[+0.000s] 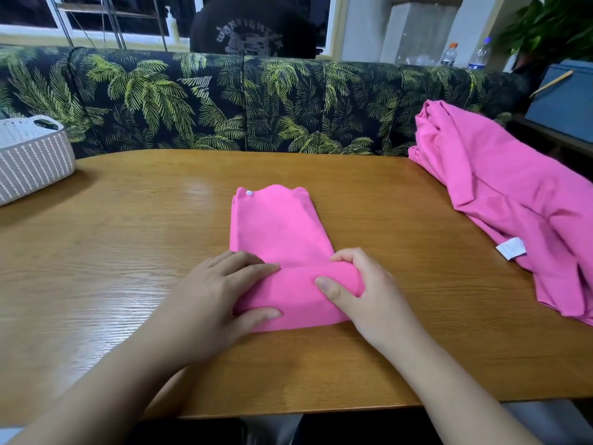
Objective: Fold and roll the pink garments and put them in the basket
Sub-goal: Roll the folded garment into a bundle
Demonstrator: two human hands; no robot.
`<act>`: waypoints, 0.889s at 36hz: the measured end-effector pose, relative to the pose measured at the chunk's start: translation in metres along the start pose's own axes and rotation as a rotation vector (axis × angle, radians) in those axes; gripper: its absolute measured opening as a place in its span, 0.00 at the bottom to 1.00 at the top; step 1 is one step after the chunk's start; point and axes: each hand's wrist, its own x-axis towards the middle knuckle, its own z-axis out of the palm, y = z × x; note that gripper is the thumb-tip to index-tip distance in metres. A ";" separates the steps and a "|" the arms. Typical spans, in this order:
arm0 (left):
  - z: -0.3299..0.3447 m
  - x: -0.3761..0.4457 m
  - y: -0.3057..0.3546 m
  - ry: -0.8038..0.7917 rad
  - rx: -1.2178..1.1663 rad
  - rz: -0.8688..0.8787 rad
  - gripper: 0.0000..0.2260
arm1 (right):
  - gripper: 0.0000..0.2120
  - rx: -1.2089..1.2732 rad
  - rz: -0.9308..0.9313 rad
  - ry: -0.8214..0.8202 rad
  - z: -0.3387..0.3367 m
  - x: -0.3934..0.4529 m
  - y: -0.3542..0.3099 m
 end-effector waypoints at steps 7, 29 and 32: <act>-0.005 0.018 -0.006 -0.065 -0.172 -0.206 0.38 | 0.30 -0.185 -0.203 0.030 0.006 -0.007 0.002; 0.022 0.012 -0.008 0.254 0.213 0.083 0.21 | 0.32 -0.046 -0.162 0.019 0.005 0.023 0.007; 0.024 0.012 -0.011 0.245 0.221 0.054 0.22 | 0.32 -0.037 -0.130 0.004 0.004 0.032 0.008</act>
